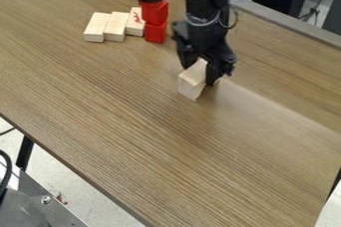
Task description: Place the white arc at the centre of the table.
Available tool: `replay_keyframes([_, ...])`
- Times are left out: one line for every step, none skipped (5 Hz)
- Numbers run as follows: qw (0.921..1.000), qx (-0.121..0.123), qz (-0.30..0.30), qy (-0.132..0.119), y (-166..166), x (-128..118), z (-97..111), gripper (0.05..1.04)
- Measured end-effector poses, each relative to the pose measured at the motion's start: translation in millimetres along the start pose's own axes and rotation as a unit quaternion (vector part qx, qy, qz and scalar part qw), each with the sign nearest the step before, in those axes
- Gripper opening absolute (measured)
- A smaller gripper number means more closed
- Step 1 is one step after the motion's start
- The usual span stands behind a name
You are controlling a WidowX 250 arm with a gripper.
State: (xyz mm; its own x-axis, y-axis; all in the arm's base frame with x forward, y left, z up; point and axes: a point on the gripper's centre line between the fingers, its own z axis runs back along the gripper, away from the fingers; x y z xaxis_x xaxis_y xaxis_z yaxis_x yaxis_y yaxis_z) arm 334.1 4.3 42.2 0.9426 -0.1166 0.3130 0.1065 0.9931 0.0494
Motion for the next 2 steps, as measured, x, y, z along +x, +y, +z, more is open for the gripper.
replay_keyframes([0.9999, -0.006, 0.012, -0.009, 1.1, 2.8, 10.4, 1.009])
replay_keyframes([0.9968, -0.010, 0.040, -0.069, 19.8, 16.2, 52.9, 1.002])
